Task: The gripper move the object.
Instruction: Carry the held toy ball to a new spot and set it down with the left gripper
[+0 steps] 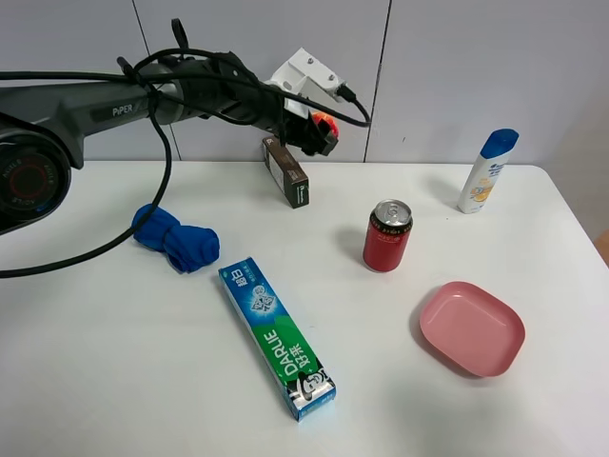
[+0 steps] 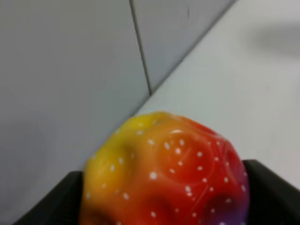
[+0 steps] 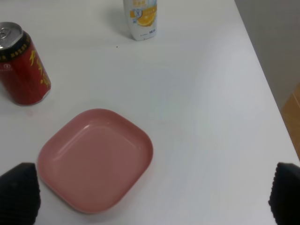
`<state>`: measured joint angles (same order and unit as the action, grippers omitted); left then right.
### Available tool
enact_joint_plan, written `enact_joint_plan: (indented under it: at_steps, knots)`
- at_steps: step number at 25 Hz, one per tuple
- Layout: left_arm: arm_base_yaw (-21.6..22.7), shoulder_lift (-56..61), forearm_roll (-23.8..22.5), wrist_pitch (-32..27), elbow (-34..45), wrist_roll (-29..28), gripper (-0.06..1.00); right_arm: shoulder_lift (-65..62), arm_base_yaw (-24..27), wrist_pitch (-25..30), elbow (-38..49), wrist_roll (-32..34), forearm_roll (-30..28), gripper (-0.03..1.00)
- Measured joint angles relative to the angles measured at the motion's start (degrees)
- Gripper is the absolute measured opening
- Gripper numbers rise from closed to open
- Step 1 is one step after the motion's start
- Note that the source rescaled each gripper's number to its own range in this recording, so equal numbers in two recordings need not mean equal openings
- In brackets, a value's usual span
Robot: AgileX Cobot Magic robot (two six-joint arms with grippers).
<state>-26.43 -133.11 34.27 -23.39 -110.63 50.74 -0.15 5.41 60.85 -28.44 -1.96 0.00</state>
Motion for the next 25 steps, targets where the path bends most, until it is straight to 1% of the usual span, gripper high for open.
enact_joint_plan:
  at_steps: [2,7,8,10,13,15,17,20,25]
  knots:
    - [1.1,0.7,-5.4,-3.3,0.0,-4.3,0.01,0.0,0.0,0.0,0.0,0.0,0.0,1.00]
    - [3.9,3.9,-21.9,-10.2,0.0,-19.9,0.01,0.0,0.0,0.0,0.0,0.0,0.0,1.00]
    - [4.4,4.5,-25.1,-11.6,0.0,-22.3,0.01,0.0,0.0,0.0,0.0,0.0,0.0,1.00]
    - [5.6,5.9,-29.7,-14.2,0.0,-26.9,0.01,0.0,0.0,0.0,0.0,0.0,0.0,1.00]
    - [7.3,7.5,-32.5,-17.6,0.0,-30.4,0.01,0.0,0.0,0.0,0.0,0.0,0.0,1.00]
    - [8.3,8.3,-33.0,-19.4,0.3,-31.3,0.01,0.0,0.0,0.0,0.0,0.0,0.0,1.00]
    - [9.4,9.4,-33.1,-19.7,2.0,-32.1,0.01,0.0,0.0,0.0,0.0,0.0,0.0,1.00]
    - [10.9,11.8,-33.3,-19.5,7.6,-32.9,0.01,0.0,0.0,0.0,0.0,0.0,0.0,1.00]
    - [13.9,17.4,-33.9,-16.6,21.0,-34.6,0.01,0.0,0.0,0.0,0.0,0.0,0.0,1.00]
